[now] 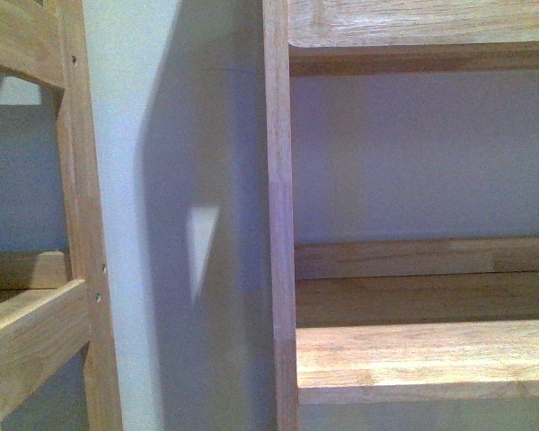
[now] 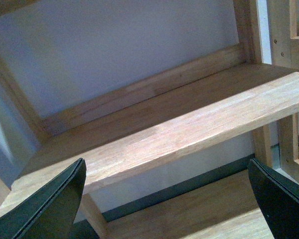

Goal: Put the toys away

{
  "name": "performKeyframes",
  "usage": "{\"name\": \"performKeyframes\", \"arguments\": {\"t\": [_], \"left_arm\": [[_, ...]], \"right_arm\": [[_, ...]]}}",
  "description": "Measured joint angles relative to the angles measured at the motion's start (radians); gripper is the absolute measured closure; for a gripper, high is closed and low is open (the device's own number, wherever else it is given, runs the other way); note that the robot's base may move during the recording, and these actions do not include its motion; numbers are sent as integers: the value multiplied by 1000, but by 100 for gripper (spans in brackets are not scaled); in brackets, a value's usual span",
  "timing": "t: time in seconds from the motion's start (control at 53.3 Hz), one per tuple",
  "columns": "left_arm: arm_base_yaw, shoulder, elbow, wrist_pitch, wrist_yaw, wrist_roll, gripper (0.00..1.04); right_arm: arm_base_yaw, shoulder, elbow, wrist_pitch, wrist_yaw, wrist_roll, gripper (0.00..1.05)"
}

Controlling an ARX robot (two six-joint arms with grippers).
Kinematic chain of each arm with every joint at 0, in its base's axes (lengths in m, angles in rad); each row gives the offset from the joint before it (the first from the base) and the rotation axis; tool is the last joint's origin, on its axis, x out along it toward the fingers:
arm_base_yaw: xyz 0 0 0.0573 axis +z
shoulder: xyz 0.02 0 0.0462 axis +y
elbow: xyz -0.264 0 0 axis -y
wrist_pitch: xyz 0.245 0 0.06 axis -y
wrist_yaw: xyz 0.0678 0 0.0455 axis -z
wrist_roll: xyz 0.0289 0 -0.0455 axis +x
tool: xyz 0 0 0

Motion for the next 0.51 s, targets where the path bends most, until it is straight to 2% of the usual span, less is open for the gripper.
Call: {"name": "performKeyframes", "arguments": {"t": [0.094,0.131,0.169,0.244,0.338,0.413,0.507], "left_arm": [[0,0,0,0,0,0,6],[0,0,0,0,0,0,6],[0,0,0,0,0,0,6],[0,0,0,0,0,0,6],[0,0,0,0,0,0,6],[0,0,0,0,0,0,6],[0,0,0,0,0,0,6]], "right_arm": [[0,-6,0,0,-1,0,7],[-12,-5,9,-29,-56,-27,9],[-36,-5,23,-99,-154,-81,16],[-33,-9,16,-142,-237,-177,26],[1,-31,-5,-145,-214,-261,43],[113,-56,-27,-146,-80,-293,59],[159,-76,-59,-142,-67,-308,80]]}}
